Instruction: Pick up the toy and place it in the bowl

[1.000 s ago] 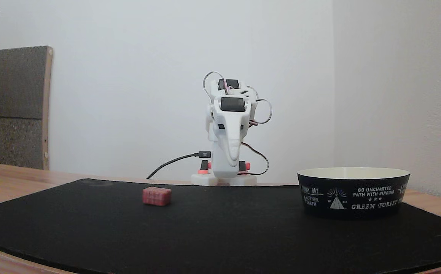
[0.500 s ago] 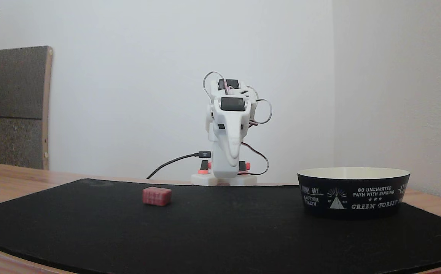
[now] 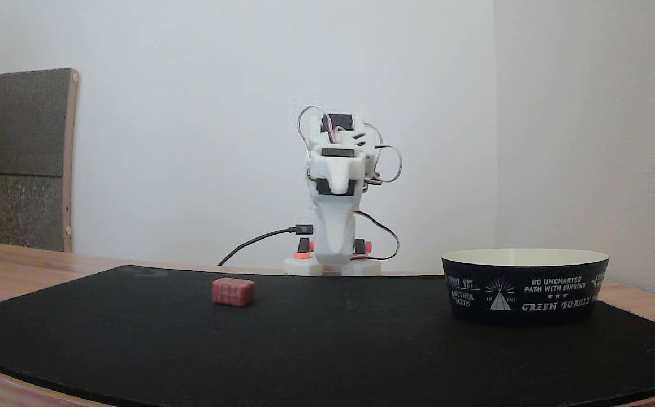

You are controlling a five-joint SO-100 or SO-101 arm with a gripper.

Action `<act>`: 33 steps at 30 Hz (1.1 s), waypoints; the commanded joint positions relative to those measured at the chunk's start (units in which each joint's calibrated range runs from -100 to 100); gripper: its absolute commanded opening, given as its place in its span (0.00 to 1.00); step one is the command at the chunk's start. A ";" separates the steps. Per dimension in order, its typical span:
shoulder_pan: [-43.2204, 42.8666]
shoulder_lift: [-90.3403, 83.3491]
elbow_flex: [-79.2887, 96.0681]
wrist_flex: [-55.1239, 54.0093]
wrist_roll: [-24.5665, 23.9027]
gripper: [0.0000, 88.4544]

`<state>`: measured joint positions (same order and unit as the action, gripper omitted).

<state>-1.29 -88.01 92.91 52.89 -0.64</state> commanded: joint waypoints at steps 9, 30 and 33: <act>13.38 58.96 -46.09 11.29 11.81 0.39; 26.59 88.80 -72.50 17.39 28.78 0.39; 28.02 89.30 -72.77 14.68 28.67 0.39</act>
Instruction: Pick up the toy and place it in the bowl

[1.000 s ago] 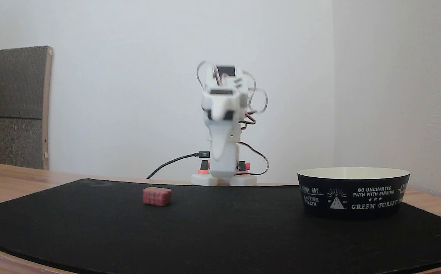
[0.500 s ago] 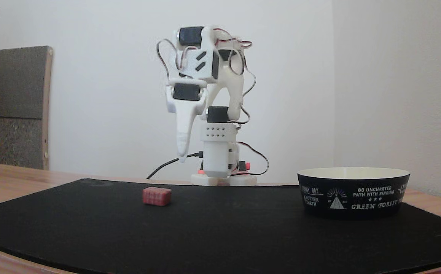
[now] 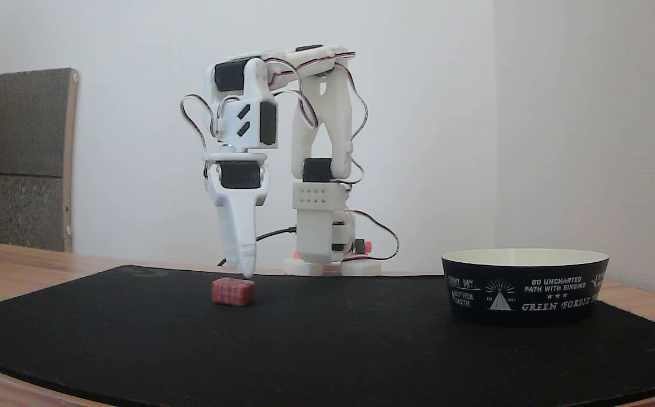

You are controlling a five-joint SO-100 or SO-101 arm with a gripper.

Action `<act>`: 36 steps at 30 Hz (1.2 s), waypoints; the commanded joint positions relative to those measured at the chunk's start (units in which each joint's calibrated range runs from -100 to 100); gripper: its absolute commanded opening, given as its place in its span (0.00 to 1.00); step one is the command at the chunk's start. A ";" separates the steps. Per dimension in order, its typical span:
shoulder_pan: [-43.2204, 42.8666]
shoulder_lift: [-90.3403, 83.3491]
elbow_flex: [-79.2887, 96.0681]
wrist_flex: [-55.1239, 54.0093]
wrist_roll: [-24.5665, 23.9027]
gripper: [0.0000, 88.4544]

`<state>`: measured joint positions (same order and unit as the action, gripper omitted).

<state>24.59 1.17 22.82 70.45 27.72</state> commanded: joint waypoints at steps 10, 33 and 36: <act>1.71 0.29 -4.38 -3.47 -7.26 0.39; -0.04 10.96 -9.88 -5.34 -11.54 0.39; -0.04 11.05 -9.79 -5.25 -11.59 0.39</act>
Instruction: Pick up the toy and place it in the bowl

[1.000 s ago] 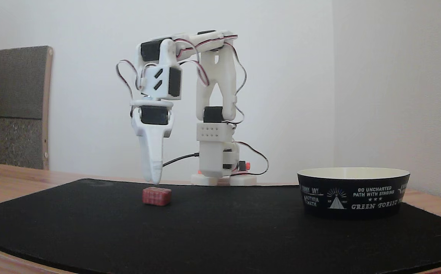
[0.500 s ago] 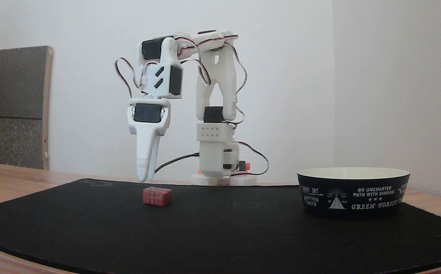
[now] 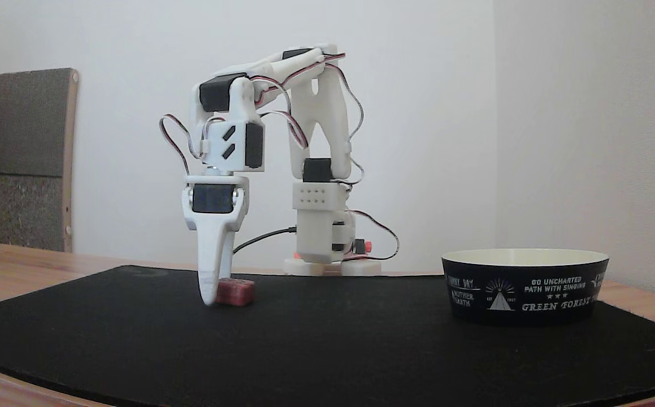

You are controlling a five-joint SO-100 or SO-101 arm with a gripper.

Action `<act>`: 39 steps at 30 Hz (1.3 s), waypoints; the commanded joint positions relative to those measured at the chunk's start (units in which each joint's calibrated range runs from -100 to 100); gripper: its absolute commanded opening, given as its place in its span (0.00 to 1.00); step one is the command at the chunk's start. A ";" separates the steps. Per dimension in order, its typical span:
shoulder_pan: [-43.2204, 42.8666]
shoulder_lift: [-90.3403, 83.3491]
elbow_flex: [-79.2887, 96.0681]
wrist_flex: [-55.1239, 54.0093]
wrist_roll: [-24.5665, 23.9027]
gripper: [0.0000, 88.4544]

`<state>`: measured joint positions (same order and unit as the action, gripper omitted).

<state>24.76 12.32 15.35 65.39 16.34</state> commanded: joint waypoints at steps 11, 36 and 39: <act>-3.39 1.22 -2.24 0.41 -4.60 0.39; -7.74 -2.69 -4.76 0.49 -4.18 0.03; -13.43 -12.36 -6.20 0.24 -4.08 0.03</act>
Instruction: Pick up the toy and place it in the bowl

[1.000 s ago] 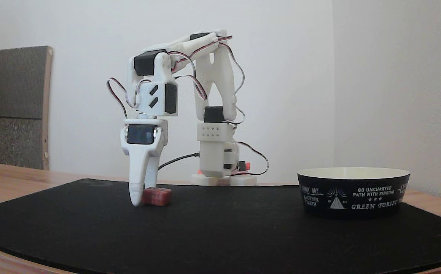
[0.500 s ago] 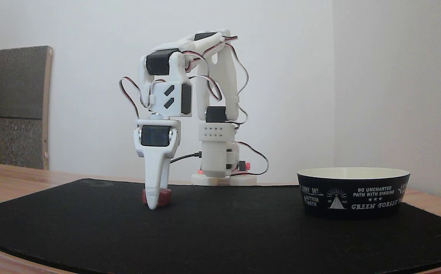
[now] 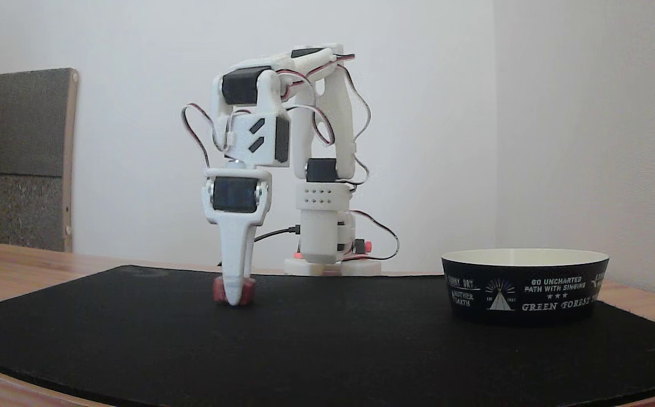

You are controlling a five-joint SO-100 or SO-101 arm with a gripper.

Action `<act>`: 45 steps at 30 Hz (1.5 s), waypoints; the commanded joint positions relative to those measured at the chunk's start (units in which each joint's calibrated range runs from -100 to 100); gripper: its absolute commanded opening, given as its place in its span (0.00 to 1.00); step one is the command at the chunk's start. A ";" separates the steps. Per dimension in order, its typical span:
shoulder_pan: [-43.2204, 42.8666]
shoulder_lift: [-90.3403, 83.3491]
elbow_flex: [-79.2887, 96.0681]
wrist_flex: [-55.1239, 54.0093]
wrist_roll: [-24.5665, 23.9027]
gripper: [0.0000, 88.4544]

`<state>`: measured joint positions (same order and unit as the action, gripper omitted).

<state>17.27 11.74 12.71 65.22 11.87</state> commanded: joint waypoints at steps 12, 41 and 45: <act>-39.06 -21.04 1.94 -14.75 -0.07 0.03; -22.08 -75.73 62.06 -23.22 -12.39 0.02; -22.08 -89.65 74.58 -20.93 -12.39 0.02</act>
<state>-5.62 -62.86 74.78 41.83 -0.28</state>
